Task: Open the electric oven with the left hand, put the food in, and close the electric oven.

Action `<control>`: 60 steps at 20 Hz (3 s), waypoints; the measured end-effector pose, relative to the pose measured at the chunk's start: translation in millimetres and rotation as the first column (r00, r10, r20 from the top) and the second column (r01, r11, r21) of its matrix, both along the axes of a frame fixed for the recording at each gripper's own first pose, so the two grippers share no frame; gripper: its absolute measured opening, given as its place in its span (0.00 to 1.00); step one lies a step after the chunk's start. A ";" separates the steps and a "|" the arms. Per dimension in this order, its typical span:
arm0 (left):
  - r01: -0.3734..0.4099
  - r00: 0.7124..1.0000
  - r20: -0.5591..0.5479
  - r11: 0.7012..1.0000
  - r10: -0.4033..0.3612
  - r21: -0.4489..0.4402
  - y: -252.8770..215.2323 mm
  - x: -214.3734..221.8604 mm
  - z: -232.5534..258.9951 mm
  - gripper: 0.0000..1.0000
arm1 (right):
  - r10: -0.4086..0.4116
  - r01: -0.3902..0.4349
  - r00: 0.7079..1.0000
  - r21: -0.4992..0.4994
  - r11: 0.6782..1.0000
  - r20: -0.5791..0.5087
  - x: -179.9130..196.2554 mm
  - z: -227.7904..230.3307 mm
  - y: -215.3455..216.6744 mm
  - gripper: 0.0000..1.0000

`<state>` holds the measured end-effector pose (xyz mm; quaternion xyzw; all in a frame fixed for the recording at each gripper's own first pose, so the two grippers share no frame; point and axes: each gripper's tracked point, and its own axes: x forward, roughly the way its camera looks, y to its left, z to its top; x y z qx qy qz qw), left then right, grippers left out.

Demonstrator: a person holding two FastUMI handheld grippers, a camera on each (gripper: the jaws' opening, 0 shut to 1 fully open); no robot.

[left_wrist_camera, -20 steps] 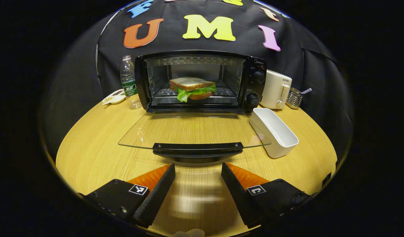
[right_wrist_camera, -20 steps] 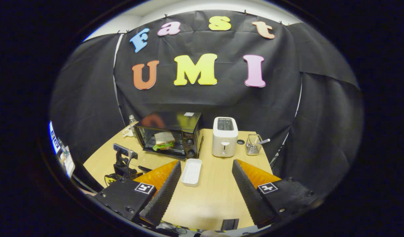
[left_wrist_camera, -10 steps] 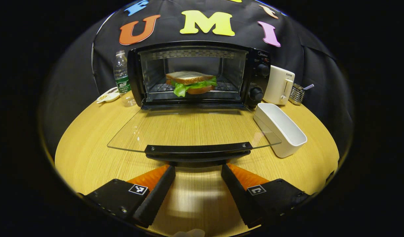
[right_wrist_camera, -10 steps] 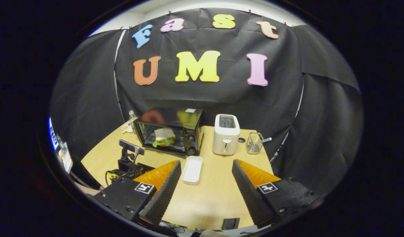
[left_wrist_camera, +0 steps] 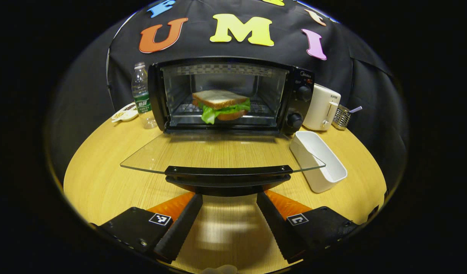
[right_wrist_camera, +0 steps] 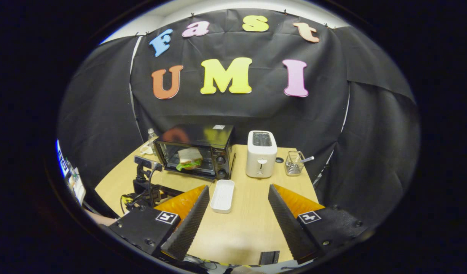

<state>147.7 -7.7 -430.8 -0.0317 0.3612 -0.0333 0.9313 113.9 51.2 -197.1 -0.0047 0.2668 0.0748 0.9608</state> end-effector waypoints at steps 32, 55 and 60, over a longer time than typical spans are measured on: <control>-0.021 0.987 0.159 0.998 0.012 0.055 3.6 97.9 115.3 0.93 | -0.074 0.068 0.996 0.123 0.990 0.047 18.5 4.7 -31.2 0.91; -0.156 0.764 0.642 0.983 0.058 0.097 96.1 -79.1 426.8 0.95 | -0.078 0.022 0.895 0.130 0.991 0.438 19.0 156.8 26.2 0.99; -0.134 0.765 0.640 0.990 0.069 0.053 100.4 -79.7 433.1 0.95 | -0.069 0.017 0.889 0.119 0.993 0.454 10.6 175.2 40.2 0.91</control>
